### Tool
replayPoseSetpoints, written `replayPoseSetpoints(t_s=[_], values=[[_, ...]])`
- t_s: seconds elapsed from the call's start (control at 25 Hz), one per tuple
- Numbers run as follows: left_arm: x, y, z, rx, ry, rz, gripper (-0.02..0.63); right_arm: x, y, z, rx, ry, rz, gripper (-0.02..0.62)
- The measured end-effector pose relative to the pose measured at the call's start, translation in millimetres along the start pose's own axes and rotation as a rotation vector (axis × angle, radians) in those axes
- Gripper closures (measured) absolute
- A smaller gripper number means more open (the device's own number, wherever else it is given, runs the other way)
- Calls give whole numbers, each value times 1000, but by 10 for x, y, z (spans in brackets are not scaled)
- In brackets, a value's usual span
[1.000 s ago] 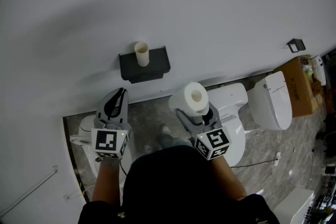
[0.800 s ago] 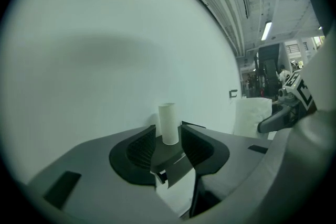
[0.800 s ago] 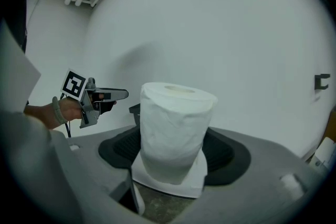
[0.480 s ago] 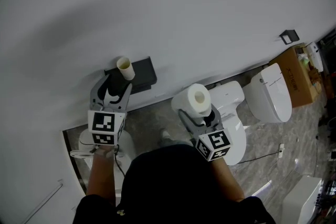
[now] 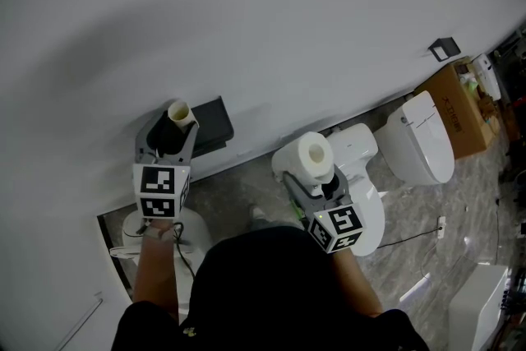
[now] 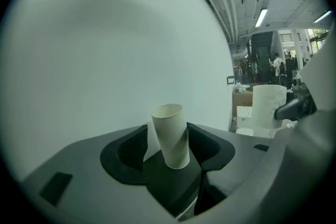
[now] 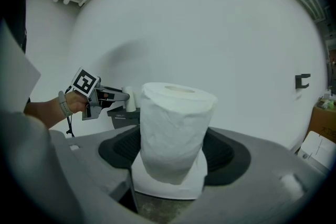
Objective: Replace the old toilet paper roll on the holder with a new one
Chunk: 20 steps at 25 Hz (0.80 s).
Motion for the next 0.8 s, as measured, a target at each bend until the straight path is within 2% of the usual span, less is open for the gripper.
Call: replayPoseSetpoints(t_s=[0.16, 0.52, 0.8], values=[[-27, -42, 16, 7, -5, 1, 413, -47, 34, -5, 0, -4, -10, 241], [-44, 82, 109, -11, -23, 23, 414, -52, 117, 9, -5, 0, -7, 241], [-7, 469, 193, -83, 2, 61, 416, 101, 128, 16, -9, 11, 33, 241]])
Point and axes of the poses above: the fingertips, and each gripper's own axes: y backward along the fingers, x to its left, z out of its top, the point moved 5 cm from there along y, backward along the fingers, and after that the axes turned 3 degrees about y, right-handed, at the moved point
